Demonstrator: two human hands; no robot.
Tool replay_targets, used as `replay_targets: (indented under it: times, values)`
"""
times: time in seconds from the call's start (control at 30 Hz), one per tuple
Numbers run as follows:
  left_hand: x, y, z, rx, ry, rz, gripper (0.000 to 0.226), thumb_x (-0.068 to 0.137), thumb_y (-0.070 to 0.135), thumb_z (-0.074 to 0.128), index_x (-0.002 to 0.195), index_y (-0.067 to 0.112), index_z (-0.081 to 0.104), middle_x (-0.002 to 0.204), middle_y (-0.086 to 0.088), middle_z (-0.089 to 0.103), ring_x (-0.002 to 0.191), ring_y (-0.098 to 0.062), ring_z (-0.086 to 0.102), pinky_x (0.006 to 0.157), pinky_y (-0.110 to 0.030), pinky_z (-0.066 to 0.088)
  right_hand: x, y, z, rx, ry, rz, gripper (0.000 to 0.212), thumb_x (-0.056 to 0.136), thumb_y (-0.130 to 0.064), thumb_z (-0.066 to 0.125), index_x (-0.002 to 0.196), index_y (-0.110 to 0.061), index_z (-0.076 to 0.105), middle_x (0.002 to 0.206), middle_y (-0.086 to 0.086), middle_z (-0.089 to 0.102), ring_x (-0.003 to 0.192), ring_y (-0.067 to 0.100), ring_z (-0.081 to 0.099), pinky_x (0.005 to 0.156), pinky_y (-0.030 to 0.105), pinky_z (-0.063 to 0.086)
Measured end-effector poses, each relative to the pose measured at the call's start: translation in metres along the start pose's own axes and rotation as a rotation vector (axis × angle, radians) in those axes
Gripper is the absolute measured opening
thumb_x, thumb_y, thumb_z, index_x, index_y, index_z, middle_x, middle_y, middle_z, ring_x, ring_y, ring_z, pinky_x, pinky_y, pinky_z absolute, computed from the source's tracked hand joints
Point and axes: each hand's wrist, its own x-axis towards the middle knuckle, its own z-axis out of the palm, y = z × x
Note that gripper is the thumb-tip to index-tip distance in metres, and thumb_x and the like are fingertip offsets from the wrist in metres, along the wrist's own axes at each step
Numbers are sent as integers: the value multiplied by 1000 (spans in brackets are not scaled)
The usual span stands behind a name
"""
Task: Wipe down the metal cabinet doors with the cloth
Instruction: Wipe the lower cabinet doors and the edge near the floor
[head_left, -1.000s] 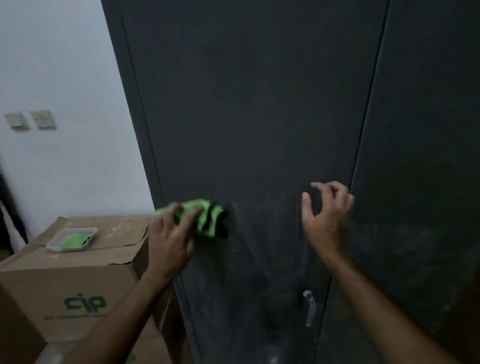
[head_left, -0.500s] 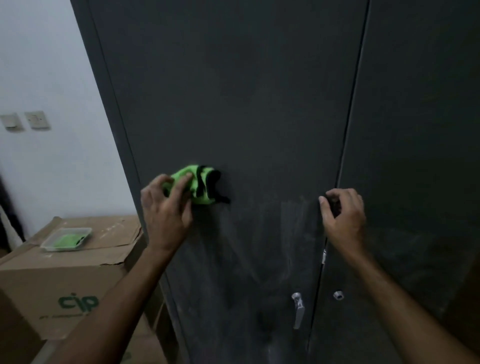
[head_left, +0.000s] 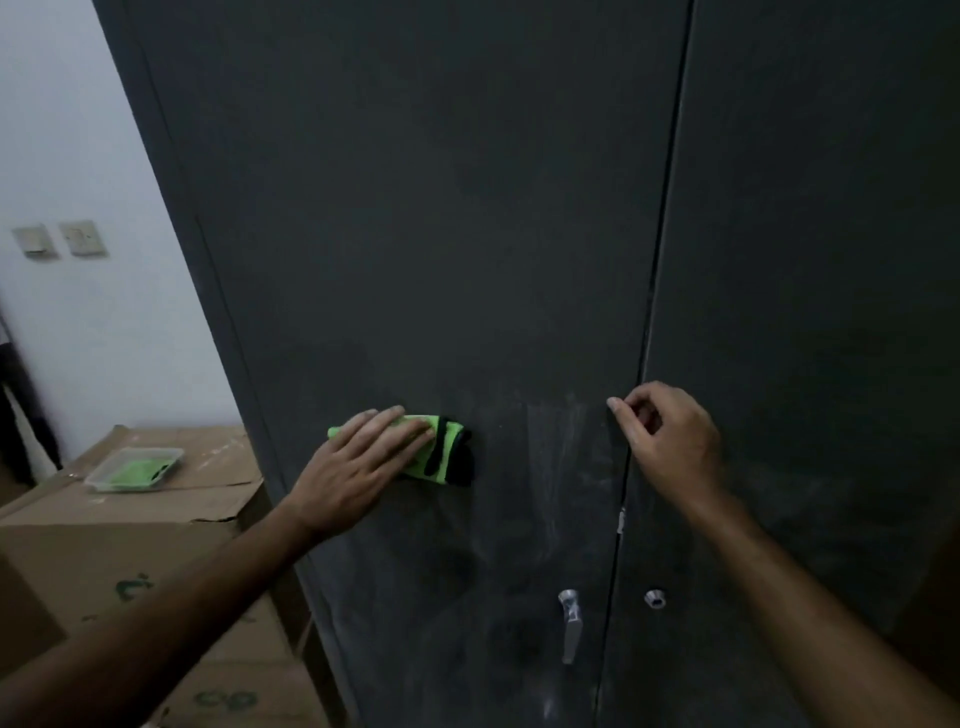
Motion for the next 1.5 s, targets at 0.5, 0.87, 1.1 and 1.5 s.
replay_targets:
  times: [0.5, 0.87, 1.1, 1.5]
  values:
    - [36, 4, 20, 49, -134, 526, 56, 96, 27, 44, 151, 20, 57, 164, -7, 39, 148, -28, 46, 124, -46, 26, 11, 50, 5, -377, 152, -351, 53, 102, -35, 57, 152, -22, 44, 164, 15, 28, 153, 37, 24, 122, 58, 22]
    - [60, 34, 29, -46, 72, 204, 52, 102, 19, 44, 154, 19, 46, 164, -4, 43, 131, -29, 61, 108, -41, 39, 10, 53, 15, -370, 170, -352, 47, 107, -37, 48, 152, -25, 43, 165, 14, 24, 153, 38, 21, 123, 60, 20]
    - [98, 28, 15, -112, 243, -210, 53, 105, 20, 49, 157, 23, 45, 167, 0, 37, 128, -30, 49, 105, -42, 39, 9, 54, 16, -392, 173, -344, 47, 108, -38, 46, 154, -25, 41, 166, 14, 22, 154, 38, 20, 122, 61, 21]
    - [134, 76, 20, -224, 327, -336, 41, 102, 11, 63, 143, 15, 62, 155, 1, 56, 120, -28, 54, 100, -42, 48, 8, 65, 5, -406, 95, -371, 60, 108, -37, 44, 159, -7, 31, 170, 11, 19, 157, 33, 18, 125, 56, 19]
